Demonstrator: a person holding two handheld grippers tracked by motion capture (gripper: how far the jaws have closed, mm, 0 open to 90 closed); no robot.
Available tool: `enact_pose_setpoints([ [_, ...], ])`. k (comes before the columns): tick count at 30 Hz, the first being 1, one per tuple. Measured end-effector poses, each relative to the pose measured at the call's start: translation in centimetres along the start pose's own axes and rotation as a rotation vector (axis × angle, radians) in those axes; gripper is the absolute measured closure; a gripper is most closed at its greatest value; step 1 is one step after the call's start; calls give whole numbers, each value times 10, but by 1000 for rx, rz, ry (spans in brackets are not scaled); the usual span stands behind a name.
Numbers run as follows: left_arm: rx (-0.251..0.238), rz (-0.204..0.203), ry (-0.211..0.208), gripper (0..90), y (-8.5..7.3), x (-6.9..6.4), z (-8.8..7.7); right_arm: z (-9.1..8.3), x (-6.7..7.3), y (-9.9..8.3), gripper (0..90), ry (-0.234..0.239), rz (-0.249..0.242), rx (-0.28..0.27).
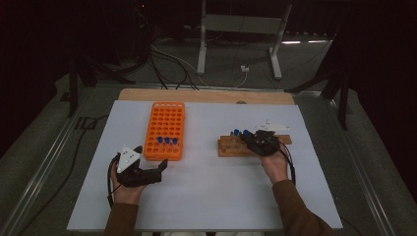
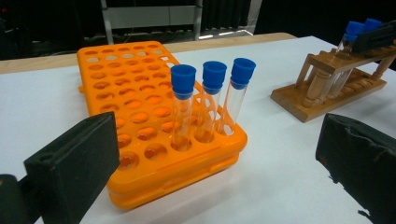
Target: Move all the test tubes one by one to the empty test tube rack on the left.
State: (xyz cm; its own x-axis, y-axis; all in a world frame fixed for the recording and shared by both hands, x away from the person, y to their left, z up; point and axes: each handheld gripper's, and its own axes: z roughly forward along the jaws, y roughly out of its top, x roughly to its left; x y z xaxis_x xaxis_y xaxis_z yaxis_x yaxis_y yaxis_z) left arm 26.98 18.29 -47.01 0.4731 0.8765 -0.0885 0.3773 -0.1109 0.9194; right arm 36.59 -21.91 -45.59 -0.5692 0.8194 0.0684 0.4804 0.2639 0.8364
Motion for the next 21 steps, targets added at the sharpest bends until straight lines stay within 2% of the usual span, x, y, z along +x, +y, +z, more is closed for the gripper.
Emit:
enact_pose_setpoints([
  [11, 4, 18, 2, 8, 1, -4, 1, -10, 2, 9, 767, -5, -9, -7],
  [21, 20, 53, -24, 8, 7, -13, 5, -24, 5, 23, 768, -13, -33, -42],
])
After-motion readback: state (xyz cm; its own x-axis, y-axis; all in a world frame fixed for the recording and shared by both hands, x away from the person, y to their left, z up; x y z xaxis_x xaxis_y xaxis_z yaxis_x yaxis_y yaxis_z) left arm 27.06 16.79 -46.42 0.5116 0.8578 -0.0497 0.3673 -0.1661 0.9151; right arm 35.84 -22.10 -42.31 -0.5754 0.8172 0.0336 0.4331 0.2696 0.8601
